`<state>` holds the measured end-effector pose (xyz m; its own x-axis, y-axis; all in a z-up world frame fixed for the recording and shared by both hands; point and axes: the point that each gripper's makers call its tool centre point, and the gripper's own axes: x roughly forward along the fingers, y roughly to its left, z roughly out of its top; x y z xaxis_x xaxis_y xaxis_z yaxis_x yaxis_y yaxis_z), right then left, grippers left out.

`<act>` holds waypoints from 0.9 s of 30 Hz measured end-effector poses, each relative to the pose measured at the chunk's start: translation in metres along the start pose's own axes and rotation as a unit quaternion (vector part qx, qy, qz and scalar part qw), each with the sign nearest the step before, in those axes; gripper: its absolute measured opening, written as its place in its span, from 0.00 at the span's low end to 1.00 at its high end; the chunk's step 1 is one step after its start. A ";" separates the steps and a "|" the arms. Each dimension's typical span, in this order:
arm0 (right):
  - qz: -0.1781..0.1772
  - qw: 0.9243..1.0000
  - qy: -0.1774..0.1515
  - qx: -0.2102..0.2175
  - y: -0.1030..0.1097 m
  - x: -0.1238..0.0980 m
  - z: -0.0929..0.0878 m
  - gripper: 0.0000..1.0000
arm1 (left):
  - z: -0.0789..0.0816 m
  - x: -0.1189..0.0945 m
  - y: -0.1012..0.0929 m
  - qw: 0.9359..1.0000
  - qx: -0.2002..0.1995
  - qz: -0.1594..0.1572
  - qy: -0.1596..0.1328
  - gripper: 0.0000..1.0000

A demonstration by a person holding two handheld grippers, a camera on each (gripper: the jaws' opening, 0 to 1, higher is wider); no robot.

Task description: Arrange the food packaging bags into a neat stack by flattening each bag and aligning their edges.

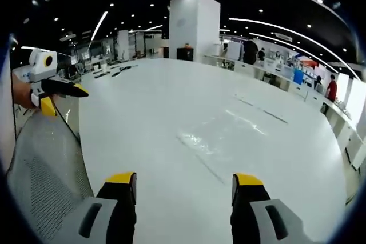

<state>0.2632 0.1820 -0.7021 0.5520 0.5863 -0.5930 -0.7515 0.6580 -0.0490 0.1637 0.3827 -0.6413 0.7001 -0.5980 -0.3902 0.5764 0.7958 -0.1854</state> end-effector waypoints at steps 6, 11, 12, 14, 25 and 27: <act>0.003 0.999 0.021 -0.046 -0.012 0.015 -0.003 0.56 | 0.001 0.000 0.002 1.000 -0.003 0.005 -0.001 0.61; 0.005 0.994 0.048 -0.093 -0.022 0.025 -0.010 0.48 | -0.001 0.000 0.005 1.000 -0.004 0.007 -0.001 0.61; 0.006 0.994 0.050 -0.100 -0.025 0.027 -0.010 0.46 | -0.001 0.000 0.006 1.000 -0.004 0.008 -0.001 0.61; 0.006 0.991 0.062 -0.118 -0.030 0.030 -0.014 0.43 | -0.002 0.000 0.007 1.000 -0.005 0.008 0.000 0.61; 0.024 0.976 0.098 -0.192 -0.045 0.043 -0.023 0.23 | -0.003 0.001 0.008 1.000 -0.008 0.012 0.005 0.61; 0.027 0.975 0.102 -0.196 -0.047 0.046 -0.025 0.20 | -0.004 0.001 0.008 1.000 -0.009 0.012 0.006 0.61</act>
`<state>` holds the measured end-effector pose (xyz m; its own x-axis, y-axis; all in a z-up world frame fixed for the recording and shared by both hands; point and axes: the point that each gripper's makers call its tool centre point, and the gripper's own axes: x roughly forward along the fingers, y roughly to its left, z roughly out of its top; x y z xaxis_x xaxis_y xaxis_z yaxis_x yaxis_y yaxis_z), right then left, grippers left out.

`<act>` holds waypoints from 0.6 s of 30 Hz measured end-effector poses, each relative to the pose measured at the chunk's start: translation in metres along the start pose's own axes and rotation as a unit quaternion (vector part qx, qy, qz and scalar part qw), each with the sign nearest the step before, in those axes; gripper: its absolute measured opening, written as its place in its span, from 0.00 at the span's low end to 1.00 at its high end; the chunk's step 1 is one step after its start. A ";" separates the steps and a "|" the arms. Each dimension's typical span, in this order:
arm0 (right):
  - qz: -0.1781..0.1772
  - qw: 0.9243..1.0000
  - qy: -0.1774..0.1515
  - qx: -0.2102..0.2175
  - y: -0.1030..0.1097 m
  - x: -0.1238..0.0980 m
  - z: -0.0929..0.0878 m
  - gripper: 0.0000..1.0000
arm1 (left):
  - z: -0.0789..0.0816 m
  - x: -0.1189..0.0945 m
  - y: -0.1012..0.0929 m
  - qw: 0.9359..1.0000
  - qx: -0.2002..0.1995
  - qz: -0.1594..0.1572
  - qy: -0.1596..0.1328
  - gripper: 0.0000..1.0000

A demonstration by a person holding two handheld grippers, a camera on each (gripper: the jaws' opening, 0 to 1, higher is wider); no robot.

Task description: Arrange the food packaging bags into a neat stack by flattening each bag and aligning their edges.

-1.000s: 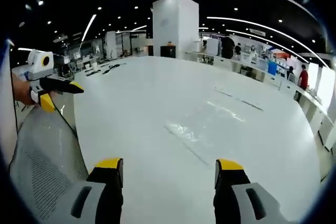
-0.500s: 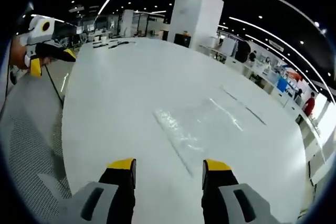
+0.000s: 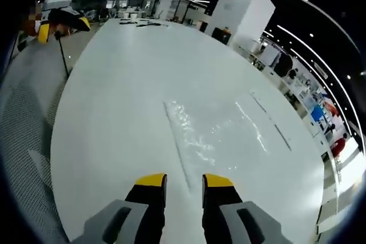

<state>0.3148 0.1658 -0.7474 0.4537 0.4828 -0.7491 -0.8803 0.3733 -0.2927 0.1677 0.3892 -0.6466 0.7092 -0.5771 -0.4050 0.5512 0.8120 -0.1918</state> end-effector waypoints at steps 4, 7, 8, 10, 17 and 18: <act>0.005 1.000 0.014 -0.013 -0.004 0.005 -0.006 0.18 | 0.000 0.000 0.000 1.000 -0.001 0.000 0.002 0.61; 0.007 1.000 0.024 -0.011 -0.008 0.009 -0.010 0.17 | -0.001 0.001 -0.001 1.000 -0.001 0.000 0.003 0.61; 0.008 1.000 0.025 -0.012 -0.009 0.009 -0.010 0.16 | -0.001 0.001 -0.001 1.000 -0.001 0.000 0.003 0.61; 0.012 0.999 0.026 -0.016 -0.009 0.011 -0.011 0.13 | 0.000 0.001 -0.001 1.000 -0.001 0.001 0.003 0.61; 0.021 0.999 0.039 -0.027 -0.010 0.016 -0.012 0.12 | 0.000 0.001 0.000 1.000 -0.003 0.003 0.004 0.60; 0.023 0.998 0.042 -0.027 -0.010 0.017 -0.013 0.12 | 0.000 0.001 -0.001 1.000 -0.003 0.004 0.004 0.60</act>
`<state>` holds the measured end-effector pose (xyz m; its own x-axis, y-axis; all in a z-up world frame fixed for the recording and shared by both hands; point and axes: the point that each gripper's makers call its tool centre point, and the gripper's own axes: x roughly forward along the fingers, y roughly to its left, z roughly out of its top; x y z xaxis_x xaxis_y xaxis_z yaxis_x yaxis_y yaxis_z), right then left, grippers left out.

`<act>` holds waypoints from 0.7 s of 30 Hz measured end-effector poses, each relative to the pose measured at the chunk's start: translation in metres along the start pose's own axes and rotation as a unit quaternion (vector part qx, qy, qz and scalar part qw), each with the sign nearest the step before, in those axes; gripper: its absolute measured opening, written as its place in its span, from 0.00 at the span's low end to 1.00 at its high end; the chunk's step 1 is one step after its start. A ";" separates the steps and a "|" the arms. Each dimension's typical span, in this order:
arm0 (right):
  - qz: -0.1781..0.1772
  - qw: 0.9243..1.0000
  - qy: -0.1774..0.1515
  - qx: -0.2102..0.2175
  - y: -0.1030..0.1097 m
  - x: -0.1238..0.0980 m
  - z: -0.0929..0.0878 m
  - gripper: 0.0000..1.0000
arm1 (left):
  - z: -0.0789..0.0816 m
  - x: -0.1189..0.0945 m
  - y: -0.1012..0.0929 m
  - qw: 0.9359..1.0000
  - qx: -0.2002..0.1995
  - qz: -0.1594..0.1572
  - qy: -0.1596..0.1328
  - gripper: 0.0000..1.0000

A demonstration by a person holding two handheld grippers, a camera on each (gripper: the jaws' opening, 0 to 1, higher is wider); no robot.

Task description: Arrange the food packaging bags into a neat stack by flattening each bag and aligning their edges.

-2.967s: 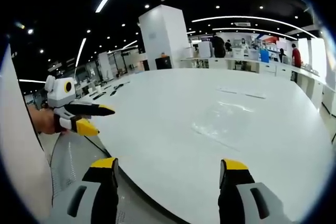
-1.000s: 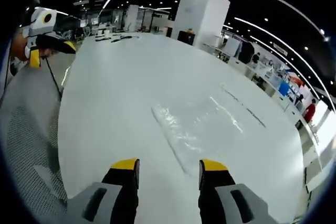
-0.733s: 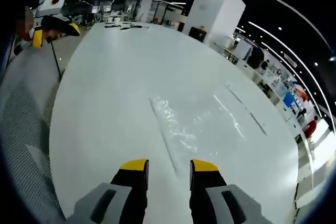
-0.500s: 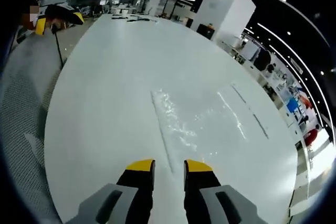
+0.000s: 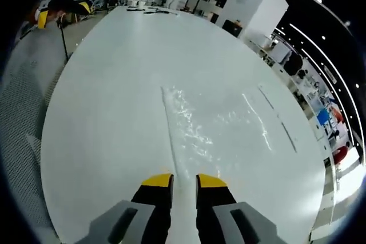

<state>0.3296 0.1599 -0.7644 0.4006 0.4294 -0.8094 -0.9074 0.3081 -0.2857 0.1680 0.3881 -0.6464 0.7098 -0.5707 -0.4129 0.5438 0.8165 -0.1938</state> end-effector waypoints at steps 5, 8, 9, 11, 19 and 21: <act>0.006 1.000 0.005 -0.012 0.002 0.001 0.001 0.10 | 0.001 0.000 -0.001 1.000 -0.001 0.001 -0.001 0.60; 0.008 1.000 0.007 -0.010 0.002 0.003 0.000 0.09 | 0.002 0.000 -0.002 1.000 -0.001 0.001 -0.001 0.60; 0.010 1.000 0.009 -0.012 0.002 0.004 -0.001 0.09 | 0.003 0.000 -0.002 1.000 -0.002 0.002 -0.001 0.60; 0.012 1.000 0.011 -0.013 0.002 0.005 -0.003 0.09 | 0.002 0.000 -0.001 1.000 -0.002 0.002 -0.001 0.60; 0.017 1.000 0.018 -0.011 0.002 0.008 -0.006 0.08 | 0.000 0.000 0.001 1.000 -0.003 0.002 0.001 0.60; 0.019 1.000 0.019 -0.013 0.002 0.009 -0.006 0.08 | 0.000 0.000 0.001 1.000 -0.003 0.002 0.001 0.60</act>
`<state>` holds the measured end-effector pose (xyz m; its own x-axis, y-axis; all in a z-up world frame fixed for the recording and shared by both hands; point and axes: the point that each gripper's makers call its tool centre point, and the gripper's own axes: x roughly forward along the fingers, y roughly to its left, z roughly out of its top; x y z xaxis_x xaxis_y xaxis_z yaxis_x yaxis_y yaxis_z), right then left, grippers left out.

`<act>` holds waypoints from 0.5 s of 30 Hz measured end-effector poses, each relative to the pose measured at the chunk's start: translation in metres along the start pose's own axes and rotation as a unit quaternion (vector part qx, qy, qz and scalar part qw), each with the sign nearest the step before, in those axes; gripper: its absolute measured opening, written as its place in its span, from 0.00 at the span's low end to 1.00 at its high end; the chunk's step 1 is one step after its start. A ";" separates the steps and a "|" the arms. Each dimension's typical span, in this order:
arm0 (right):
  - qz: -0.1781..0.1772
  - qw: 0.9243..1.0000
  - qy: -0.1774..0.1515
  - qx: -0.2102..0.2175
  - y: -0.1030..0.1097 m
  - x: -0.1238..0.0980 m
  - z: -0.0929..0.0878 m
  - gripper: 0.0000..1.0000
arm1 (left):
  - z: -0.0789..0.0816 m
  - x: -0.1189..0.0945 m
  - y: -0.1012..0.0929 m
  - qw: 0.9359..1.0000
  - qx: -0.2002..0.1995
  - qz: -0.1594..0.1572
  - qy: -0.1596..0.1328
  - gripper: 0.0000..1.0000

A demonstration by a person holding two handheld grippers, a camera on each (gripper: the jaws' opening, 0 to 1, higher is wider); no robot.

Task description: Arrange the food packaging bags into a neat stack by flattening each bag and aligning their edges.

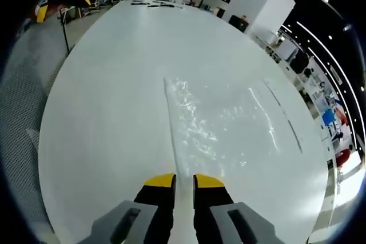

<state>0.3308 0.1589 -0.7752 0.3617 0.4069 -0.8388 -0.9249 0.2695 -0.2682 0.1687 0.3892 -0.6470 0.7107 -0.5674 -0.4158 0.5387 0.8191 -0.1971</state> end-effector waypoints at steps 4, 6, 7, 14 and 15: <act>0.003 1.000 0.001 0.001 -0.001 0.002 0.000 0.07 | 0.000 0.000 0.000 1.000 0.000 0.000 0.000 0.60; 0.004 1.000 0.002 -0.001 -0.001 0.003 0.000 0.06 | 0.000 0.000 0.000 1.000 0.000 0.001 0.000 0.60; 0.004 1.000 0.003 -0.002 -0.001 0.003 0.000 0.05 | 0.000 0.000 0.000 1.000 0.000 0.001 0.000 0.60; 0.014 1.000 0.006 0.011 -0.001 0.004 0.001 0.01 | -0.001 0.000 0.002 1.000 -0.002 0.001 0.000 0.60; 0.015 1.000 0.006 0.004 0.000 0.004 0.001 0.00 | -0.001 0.000 0.002 1.000 -0.002 0.001 0.000 0.60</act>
<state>0.3323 0.1609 -0.7778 0.3318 0.4039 -0.8525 -0.9344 0.2649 -0.2381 0.1693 0.3911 -0.6487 0.7119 -0.5651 -0.4168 0.5352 0.8210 -0.1989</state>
